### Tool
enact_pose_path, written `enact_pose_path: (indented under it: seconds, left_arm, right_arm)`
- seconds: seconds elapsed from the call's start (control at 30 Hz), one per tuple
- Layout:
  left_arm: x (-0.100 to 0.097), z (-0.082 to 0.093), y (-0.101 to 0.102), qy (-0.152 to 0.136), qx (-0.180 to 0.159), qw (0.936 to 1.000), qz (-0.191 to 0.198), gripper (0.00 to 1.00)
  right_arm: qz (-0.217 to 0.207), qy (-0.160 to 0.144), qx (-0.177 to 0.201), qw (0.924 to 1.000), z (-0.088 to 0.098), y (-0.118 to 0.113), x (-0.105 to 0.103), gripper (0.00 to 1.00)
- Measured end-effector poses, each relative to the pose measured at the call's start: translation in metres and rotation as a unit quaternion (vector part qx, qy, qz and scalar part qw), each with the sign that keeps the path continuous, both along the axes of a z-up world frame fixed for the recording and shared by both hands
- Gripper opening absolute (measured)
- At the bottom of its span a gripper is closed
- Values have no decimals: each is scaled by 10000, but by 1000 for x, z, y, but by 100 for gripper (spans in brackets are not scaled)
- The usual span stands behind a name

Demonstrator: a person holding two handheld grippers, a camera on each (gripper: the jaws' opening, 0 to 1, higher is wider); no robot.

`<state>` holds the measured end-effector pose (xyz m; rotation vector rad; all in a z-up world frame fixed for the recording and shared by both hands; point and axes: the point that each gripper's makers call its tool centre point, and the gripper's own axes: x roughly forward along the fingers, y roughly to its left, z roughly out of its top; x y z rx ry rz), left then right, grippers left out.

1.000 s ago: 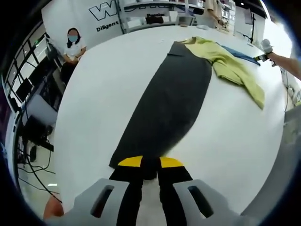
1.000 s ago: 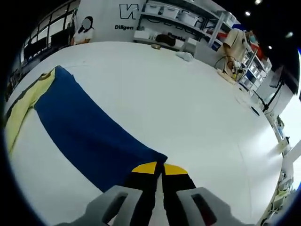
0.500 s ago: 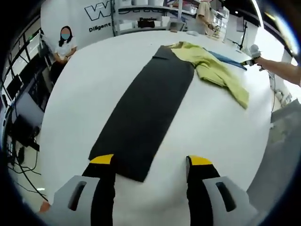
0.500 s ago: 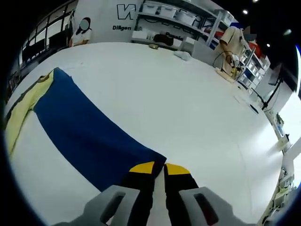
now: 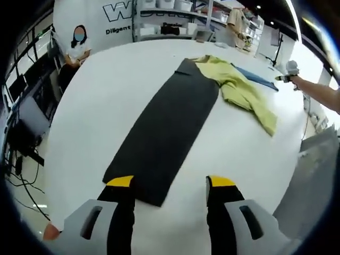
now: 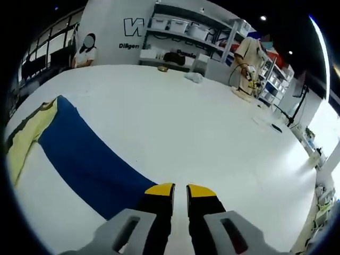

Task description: Fold the garment on the visible template until the final outline fits inside the template.

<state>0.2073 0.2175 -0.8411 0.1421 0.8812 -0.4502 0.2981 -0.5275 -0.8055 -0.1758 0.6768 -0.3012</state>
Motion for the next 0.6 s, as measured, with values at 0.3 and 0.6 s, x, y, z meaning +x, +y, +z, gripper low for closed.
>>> enact_pose_path:
  seconds: [0.3,0.6]
  left_arm:
    - [8,49,-35,-590,-573,9966,11,46]
    - [7,64,-117,-789,-1076,9892,-614,46]
  right_arm:
    - [328,-851,-208,9956,70,35,4,4]
    - [1272,-1656,-403,9771,146,135,1,4]
